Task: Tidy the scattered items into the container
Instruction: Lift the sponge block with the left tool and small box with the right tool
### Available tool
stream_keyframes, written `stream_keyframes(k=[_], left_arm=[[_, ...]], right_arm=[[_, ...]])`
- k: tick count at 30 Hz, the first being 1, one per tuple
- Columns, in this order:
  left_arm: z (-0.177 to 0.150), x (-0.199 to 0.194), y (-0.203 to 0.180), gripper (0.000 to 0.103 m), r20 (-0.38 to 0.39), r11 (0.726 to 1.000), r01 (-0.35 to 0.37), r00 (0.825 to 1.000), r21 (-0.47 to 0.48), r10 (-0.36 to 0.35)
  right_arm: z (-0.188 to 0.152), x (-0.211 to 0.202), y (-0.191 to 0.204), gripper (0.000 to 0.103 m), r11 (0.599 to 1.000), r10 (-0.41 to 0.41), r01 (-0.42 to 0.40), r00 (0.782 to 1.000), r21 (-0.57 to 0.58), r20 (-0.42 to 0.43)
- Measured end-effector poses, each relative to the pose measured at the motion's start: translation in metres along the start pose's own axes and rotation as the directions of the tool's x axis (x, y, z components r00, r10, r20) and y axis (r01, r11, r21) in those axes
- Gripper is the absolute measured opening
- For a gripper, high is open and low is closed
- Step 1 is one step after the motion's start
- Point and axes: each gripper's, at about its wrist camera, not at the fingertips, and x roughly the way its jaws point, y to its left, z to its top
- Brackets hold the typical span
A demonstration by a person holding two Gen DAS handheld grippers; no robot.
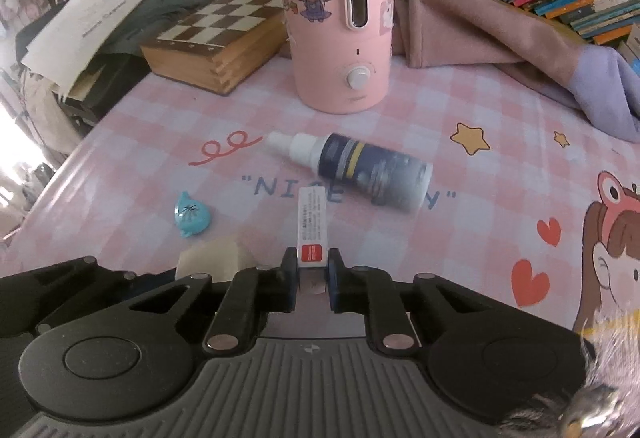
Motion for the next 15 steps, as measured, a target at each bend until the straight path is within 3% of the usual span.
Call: stream_keyframes(k=[15], left_arm=[[-0.010,-0.036,0.029,0.042,-0.005,0.997,0.002,1.000,-0.077,-0.002]], right_arm=[[-0.009,0.008,0.008,0.014,0.999,-0.045,0.044,0.999,-0.030,-0.007]])
